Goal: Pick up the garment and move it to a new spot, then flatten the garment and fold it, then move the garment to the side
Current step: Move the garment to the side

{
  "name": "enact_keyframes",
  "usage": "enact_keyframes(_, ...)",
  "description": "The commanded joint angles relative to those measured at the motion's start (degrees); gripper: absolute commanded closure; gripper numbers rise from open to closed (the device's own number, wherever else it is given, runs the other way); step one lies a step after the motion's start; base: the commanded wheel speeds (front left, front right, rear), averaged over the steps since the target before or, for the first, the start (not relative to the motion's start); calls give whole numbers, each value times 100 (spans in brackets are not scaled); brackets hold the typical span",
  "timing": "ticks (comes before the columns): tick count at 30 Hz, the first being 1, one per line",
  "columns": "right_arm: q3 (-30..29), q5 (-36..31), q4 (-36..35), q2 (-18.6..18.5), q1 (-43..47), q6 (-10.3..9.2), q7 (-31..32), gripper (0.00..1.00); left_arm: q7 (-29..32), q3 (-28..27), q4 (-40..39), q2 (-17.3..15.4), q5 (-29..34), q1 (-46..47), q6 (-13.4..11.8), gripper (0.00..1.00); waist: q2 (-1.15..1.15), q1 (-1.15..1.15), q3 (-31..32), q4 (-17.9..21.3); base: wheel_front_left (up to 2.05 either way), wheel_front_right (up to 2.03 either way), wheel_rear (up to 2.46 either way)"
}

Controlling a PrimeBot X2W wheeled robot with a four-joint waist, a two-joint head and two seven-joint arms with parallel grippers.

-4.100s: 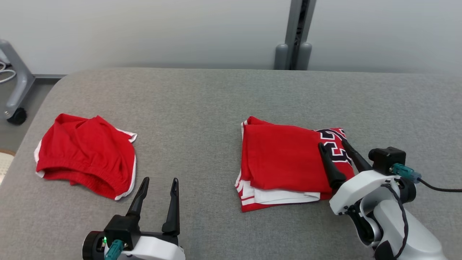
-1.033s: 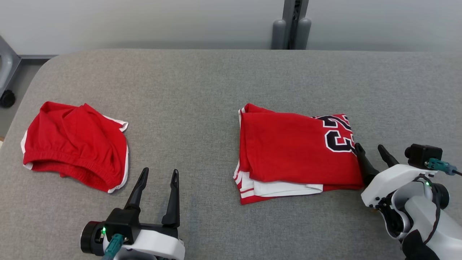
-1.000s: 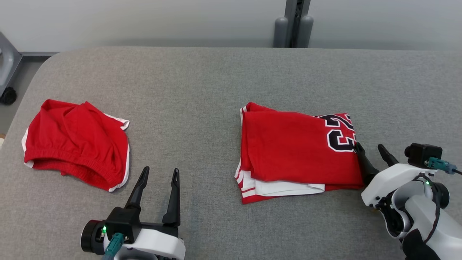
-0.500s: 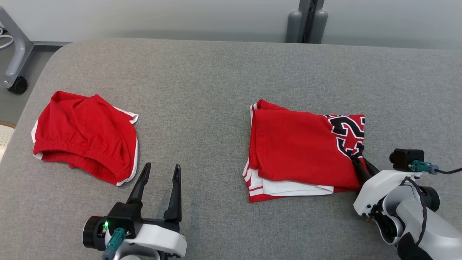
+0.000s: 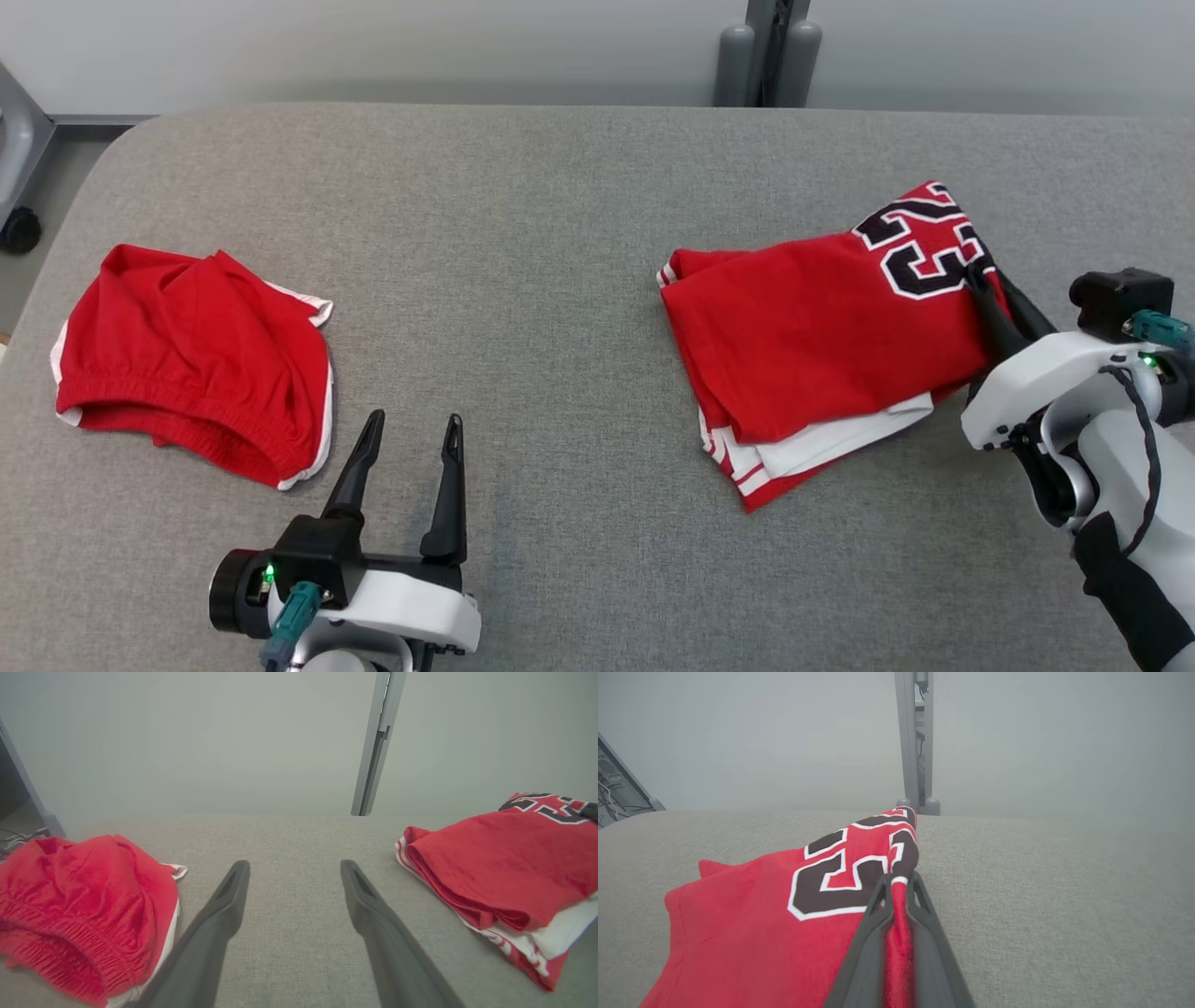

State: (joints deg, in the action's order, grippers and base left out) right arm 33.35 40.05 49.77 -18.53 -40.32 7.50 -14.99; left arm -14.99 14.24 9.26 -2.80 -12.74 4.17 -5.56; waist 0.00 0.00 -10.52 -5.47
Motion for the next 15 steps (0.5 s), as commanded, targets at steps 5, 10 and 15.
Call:
enact_keyframes(5,-703,-771,-258,40,25,0,-29,100,-23,85,-125,-20,68,356,92,0,0,0,-295,232,0,0,0)
enact_keyframes(10,-1175,-1197,-398,134,-58,0,-30,100,-22,112,-267,-20,143,623,172,0,0,0,-592,521,0,0,0)
enact_keyframes(15,-1569,-1494,-557,282,-97,0,-30,100,-23,86,-304,-20,315,872,253,0,0,0,-865,928,0,0,0)
